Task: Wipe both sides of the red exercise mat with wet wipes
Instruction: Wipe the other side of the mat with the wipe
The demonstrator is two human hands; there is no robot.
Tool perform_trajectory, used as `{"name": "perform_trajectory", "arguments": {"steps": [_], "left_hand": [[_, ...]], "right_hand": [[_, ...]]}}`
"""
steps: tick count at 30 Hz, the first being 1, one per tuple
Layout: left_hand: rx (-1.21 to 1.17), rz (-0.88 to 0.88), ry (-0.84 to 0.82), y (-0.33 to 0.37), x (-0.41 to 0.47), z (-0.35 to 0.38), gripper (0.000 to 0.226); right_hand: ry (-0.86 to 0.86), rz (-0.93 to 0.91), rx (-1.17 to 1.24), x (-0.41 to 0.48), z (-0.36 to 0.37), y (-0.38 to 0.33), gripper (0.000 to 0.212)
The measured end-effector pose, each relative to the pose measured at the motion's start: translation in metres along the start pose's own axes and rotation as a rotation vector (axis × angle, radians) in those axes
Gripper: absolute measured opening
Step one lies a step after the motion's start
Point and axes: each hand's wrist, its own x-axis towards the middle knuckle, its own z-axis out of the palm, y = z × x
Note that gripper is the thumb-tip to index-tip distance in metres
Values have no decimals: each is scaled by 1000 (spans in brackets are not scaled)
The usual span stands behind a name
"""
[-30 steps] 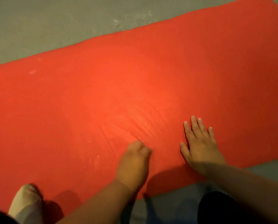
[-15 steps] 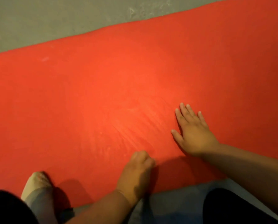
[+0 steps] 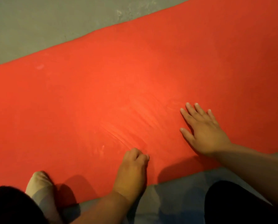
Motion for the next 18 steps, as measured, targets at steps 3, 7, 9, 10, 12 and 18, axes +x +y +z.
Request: {"name": "perform_trajectory", "arguments": {"steps": [3, 7, 9, 10, 12, 18], "left_hand": [[157, 289, -118, -35, 28, -24, 2], [49, -528, 304, -81, 83, -48, 9], [-1, -688, 336, -52, 84, -27, 8], [-6, -608, 291, -25, 75, -11, 6], [17, -215, 52, 26, 47, 16, 3], [228, 682, -271, -6, 105, -6, 19]], "right_hand": [[27, -10, 11, -2, 3, 0, 65], [7, -15, 29, -9, -1, 12, 65], [8, 9, 44, -12, -2, 19, 65], [12, 36, 66, -12, -3, 20, 65], [29, 100, 131, -10, -6, 19, 64], [18, 145, 156, -9, -12, 23, 63]]}}
